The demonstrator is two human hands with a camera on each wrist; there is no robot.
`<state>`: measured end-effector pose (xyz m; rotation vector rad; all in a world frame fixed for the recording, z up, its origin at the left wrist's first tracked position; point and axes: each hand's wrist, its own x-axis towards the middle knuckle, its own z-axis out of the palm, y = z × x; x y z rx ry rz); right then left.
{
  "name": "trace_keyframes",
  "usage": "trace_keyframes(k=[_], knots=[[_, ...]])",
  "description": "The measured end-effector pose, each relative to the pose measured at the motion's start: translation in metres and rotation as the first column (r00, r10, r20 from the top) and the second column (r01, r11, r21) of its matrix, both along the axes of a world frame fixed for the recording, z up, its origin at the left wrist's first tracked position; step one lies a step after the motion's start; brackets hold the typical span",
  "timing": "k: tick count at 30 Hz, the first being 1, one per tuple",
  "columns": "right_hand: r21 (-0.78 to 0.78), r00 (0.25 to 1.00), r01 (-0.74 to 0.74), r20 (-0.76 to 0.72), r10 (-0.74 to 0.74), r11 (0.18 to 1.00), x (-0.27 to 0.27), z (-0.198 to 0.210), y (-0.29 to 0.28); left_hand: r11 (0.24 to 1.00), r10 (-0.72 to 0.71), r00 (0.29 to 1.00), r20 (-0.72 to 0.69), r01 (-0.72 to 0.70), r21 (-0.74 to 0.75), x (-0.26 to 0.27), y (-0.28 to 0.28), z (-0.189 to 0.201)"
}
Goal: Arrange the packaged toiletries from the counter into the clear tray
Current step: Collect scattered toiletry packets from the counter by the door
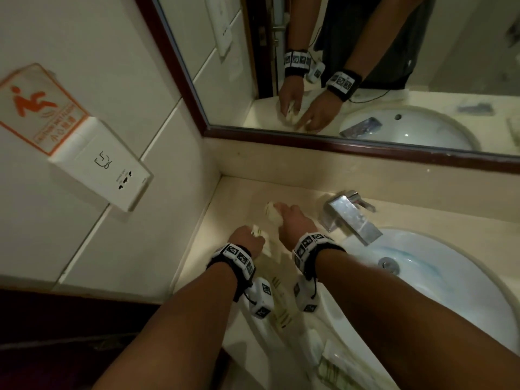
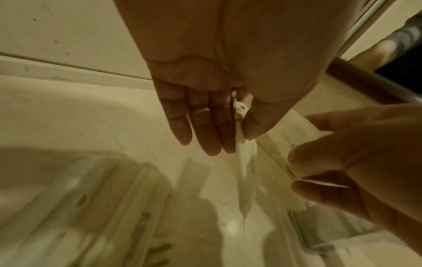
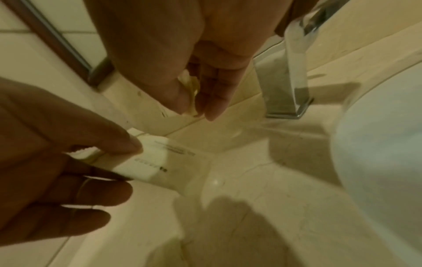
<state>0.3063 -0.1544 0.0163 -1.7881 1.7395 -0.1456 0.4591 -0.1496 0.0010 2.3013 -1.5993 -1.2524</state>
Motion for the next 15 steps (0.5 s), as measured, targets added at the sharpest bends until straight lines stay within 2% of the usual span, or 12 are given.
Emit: trace_keyframes(k=[7, 11, 15], knots=[[-0.058, 0.991, 0.131, 0.042, -0.128, 0.99, -0.047, 0.039, 0.023, 0.993, -0.02, 0.999, -0.036, 0.016, -0.12, -0.047, 0.026, 0.041], [-0.108, 0.985, 0.134, 0.123, -0.121, 0.985, -0.077, 0.047, 0.037, 0.992, -0.044, 0.999, -0.016, 0.042, -0.122, -0.075, 0.044, 0.059], [-0.128, 0.985, 0.127, 0.132, -0.11, 0.984, -0.108, 0.057, 0.056, 0.993, 0.003, 0.999, -0.038, -0.008, -0.117, -0.099, 0.069, 0.07]])
